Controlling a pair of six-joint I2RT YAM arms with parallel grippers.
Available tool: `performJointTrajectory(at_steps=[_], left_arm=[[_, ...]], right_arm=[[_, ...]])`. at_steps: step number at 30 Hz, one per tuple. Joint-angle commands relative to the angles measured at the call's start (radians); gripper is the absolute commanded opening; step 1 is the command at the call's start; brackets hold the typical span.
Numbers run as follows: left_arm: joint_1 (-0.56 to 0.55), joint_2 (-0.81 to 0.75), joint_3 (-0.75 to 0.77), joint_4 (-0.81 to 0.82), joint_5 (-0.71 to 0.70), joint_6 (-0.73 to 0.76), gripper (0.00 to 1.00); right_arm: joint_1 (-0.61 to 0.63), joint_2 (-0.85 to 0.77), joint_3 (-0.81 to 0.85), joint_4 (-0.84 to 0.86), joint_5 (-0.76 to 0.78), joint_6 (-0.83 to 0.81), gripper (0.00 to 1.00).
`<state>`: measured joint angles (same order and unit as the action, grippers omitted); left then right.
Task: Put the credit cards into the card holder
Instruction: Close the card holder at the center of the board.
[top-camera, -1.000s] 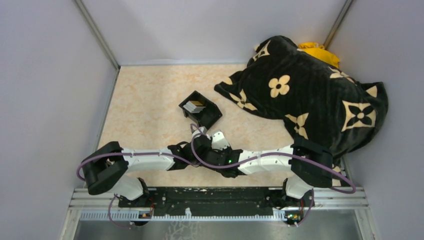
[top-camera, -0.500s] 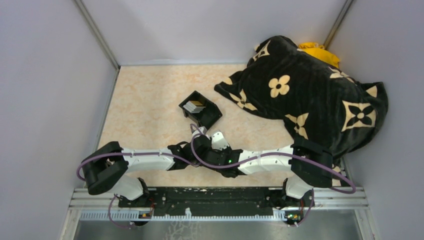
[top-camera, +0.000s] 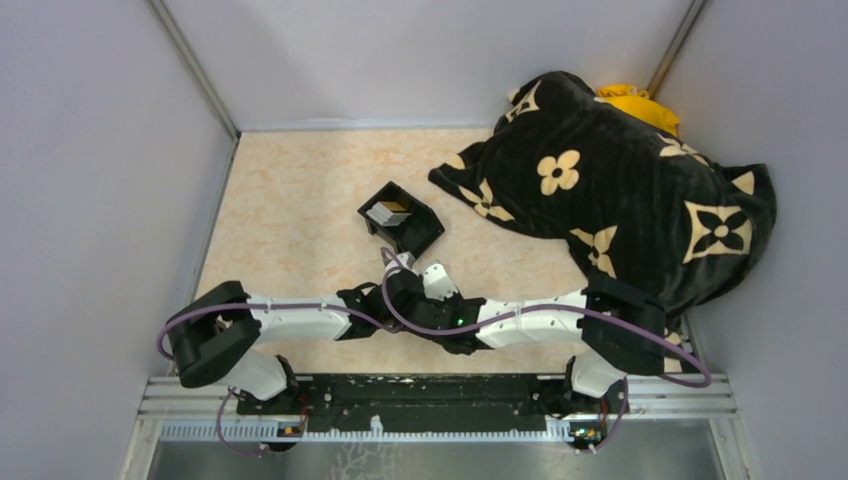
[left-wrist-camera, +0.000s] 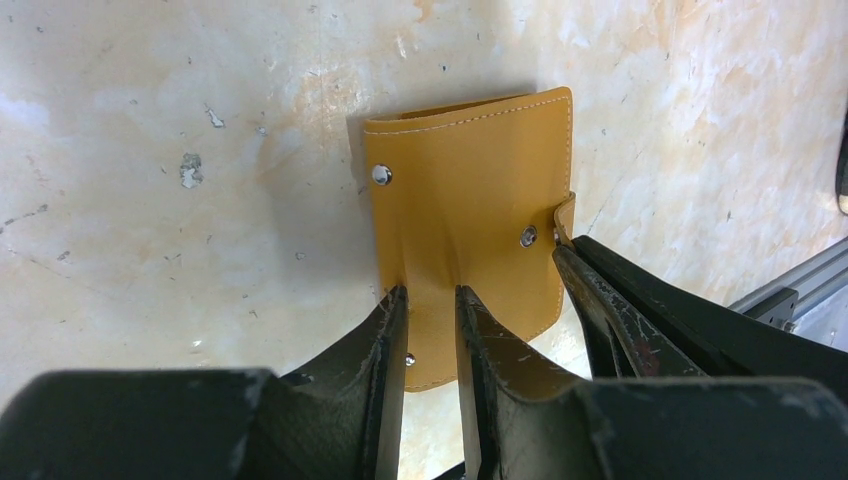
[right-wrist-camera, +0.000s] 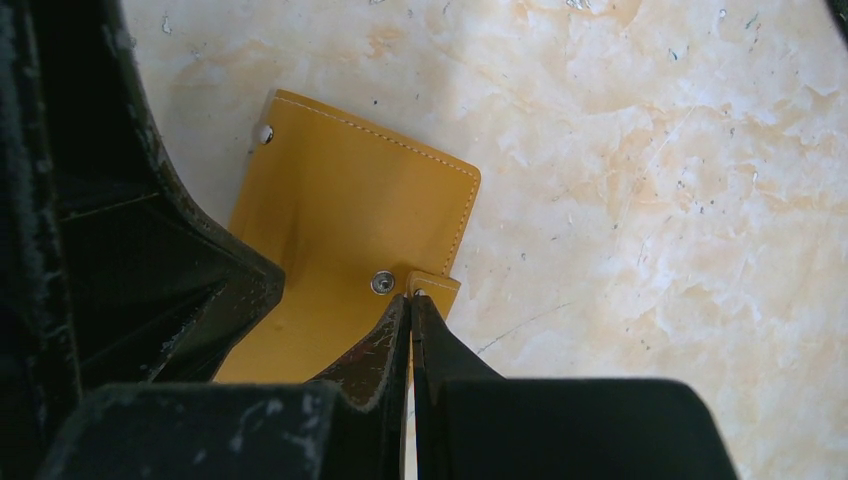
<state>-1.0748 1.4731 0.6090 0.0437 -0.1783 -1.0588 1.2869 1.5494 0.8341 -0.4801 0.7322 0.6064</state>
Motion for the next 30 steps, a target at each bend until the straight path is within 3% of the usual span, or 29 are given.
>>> performJointTrajectory(at_steps=[1, 13, 22, 30], left_arm=[[-0.03, 0.048, 0.012, -0.031, 0.005, 0.047, 0.31], [-0.031, 0.052, 0.001, -0.016, 0.026, 0.037, 0.31], [-0.031, -0.003, -0.11, 0.131, 0.088, -0.049, 0.3], [-0.031, -0.021, -0.122, 0.13, 0.085, -0.053, 0.3]], right_arm=[[-0.01, -0.025, 0.086, 0.121, -0.038, -0.072, 0.0], [0.0, -0.039, 0.093, 0.142, -0.034, -0.073, 0.0], [0.0, -0.061, 0.078, 0.184, -0.04, -0.055, 0.0], [0.0, -0.033, 0.067, 0.175, -0.023, -0.043, 0.0]])
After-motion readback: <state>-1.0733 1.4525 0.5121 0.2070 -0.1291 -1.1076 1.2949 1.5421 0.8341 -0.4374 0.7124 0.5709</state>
